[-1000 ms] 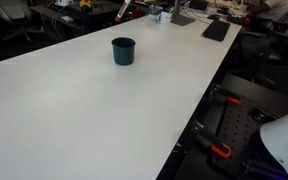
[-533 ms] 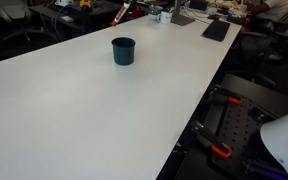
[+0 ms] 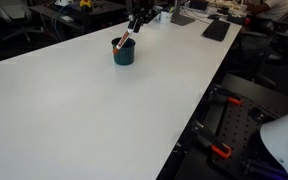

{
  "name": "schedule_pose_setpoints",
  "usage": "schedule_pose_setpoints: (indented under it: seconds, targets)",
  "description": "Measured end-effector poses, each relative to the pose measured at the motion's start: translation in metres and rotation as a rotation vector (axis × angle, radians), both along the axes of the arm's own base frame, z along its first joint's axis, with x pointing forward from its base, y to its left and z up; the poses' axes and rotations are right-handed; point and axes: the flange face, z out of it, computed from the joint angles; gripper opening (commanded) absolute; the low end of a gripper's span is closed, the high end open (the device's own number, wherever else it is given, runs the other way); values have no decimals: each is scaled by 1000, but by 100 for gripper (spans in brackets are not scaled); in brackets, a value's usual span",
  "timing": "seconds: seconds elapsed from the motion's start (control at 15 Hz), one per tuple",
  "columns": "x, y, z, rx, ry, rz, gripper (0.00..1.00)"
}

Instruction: Remove the marker from the mug.

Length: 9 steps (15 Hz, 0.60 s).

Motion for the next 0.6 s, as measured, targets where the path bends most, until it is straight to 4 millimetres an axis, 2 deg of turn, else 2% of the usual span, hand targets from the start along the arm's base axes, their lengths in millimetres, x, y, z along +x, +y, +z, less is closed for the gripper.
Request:
schedule_pose_setpoints:
  seconds: [0.27, 0.6]
  targets:
    - [12, -6, -31, 32, 63, 24, 5]
    - [25, -14, -57, 67, 114, 39, 5]
